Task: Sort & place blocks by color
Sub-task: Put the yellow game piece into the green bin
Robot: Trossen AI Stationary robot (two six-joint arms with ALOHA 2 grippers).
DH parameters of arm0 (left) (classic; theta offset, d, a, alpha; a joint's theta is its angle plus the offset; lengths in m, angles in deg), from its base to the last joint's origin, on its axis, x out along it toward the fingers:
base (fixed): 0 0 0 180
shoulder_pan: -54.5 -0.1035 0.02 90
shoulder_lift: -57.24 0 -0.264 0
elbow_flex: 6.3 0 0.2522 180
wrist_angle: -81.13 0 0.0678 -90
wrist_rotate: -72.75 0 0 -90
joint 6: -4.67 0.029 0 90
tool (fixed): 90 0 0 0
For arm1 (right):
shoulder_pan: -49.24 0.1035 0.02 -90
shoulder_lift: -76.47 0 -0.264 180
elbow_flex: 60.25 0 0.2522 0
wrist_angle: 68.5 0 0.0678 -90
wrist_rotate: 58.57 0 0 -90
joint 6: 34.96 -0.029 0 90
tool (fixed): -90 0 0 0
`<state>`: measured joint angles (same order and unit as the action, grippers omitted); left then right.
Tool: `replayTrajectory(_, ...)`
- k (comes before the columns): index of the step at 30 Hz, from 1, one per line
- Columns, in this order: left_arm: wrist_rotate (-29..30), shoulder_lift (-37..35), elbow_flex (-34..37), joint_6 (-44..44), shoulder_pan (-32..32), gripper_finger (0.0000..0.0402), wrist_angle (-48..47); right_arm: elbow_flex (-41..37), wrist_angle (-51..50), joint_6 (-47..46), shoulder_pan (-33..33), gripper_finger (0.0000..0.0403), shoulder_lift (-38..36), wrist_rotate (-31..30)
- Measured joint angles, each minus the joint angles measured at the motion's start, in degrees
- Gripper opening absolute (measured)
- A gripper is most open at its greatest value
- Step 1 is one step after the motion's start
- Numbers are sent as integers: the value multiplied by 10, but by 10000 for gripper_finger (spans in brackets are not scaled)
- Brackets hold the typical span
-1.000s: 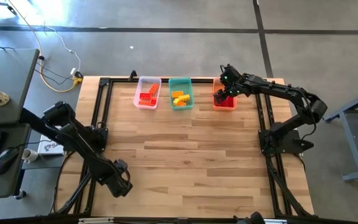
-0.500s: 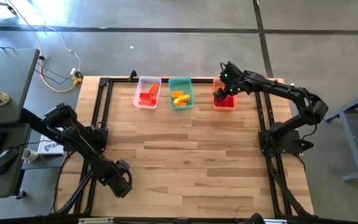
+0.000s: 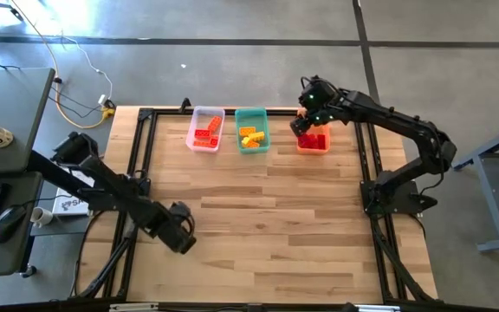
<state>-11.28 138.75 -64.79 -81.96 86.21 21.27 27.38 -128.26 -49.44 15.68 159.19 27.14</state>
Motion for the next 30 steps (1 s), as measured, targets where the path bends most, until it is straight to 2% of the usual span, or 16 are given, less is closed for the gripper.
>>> replayTrajectory(7, 67, -59, -1, 141, -112, 104, -1, 22, -34, -22, 45, 218, 0, 0)
replayTrajectory(13, 101, -87, -1, 304, -233, 104, 60, 22, -44, -54, 93, 218, 0, -19)
replayTrajectory(19, 54, -89, -1, 471, -355, 104, 144, 22, -44, -101, 134, 218, 0, -45)
replayTrajectory(26, -3, -89, -1, 581, -465, 104, 250, 22, -44, -167, 174, 218, 0, -49)
replayTrajectory(30, -24, -87, -1, 621, -509, 104, 309, 22, -44, -204, 200, 218, 0, -75)
